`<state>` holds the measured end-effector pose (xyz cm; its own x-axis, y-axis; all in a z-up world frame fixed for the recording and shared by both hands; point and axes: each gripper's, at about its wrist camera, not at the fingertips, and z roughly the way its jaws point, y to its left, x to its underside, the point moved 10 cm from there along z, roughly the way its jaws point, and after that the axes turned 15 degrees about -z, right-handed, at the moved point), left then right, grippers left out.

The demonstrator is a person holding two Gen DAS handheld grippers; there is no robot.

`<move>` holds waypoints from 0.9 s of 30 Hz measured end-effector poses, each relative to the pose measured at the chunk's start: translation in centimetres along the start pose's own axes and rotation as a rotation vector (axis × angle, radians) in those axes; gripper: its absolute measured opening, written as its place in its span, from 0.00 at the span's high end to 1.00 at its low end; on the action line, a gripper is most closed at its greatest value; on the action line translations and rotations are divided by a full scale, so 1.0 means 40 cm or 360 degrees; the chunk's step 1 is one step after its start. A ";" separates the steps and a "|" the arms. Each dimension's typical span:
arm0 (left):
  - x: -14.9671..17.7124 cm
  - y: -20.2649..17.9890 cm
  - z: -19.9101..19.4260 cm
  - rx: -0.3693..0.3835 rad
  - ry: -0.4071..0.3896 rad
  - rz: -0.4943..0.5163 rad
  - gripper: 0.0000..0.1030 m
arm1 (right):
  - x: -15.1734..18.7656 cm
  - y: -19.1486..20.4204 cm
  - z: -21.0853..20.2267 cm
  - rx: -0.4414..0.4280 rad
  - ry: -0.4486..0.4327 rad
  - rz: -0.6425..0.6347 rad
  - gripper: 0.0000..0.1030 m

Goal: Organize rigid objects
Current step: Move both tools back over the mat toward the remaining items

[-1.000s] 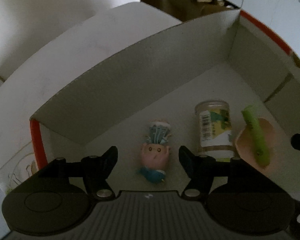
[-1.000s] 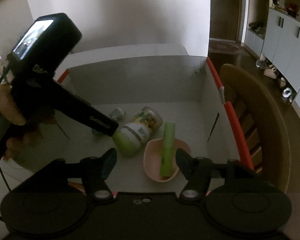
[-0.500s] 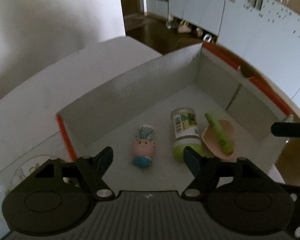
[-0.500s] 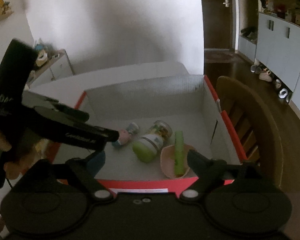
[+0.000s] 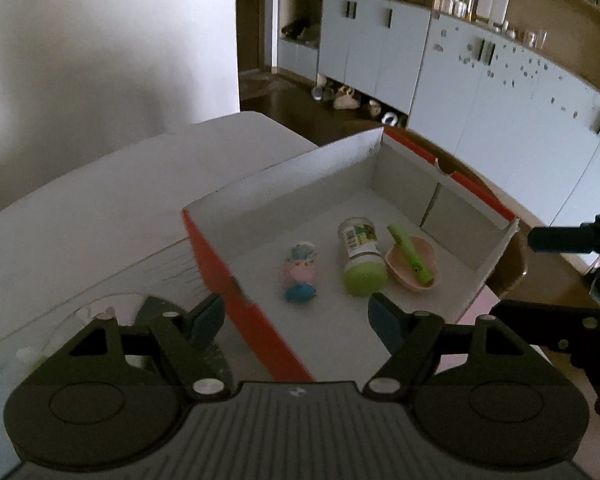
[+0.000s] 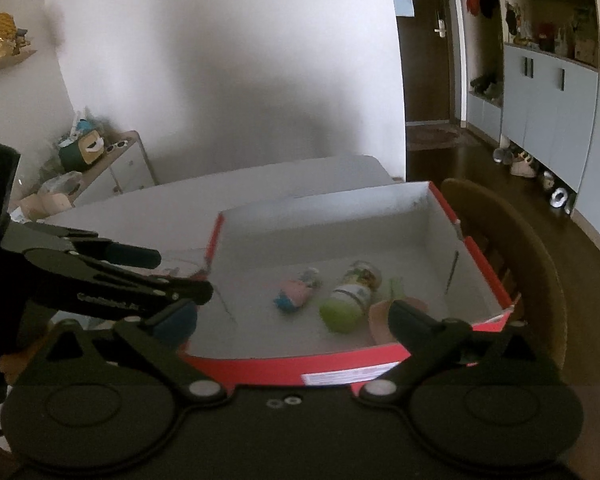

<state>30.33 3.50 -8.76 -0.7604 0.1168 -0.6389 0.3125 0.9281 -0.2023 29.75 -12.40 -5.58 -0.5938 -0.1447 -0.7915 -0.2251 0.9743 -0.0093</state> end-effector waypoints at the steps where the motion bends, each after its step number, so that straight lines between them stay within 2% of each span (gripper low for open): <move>1: 0.002 0.013 -0.020 0.0006 -0.0011 -0.0012 0.24 | -0.004 0.014 -0.003 0.0002 -0.0004 0.0000 0.01; 9: 0.030 0.119 -0.121 0.0044 -0.0082 -0.0087 0.23 | -0.015 0.139 -0.014 -0.0017 -0.0014 -0.0017 0.01; 15: 0.062 0.228 -0.185 0.0017 -0.0120 -0.0134 0.21 | -0.022 0.250 0.013 -0.0046 0.0004 -0.0064 0.01; 22: 0.092 0.366 -0.215 -0.0033 -0.0129 -0.0170 0.18 | -0.015 0.359 0.066 -0.0105 0.0052 -0.0089 0.01; 27: 0.120 0.460 -0.228 -0.0045 -0.0155 -0.0210 0.04 | -0.010 0.417 0.106 -0.0109 0.0086 -0.0102 0.01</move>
<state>27.21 24.38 -8.78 -0.7345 -0.0402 -0.6774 0.1964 0.9429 -0.2690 29.51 4.64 -8.00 -0.6167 -0.2173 -0.7566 -0.3149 0.9490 -0.0158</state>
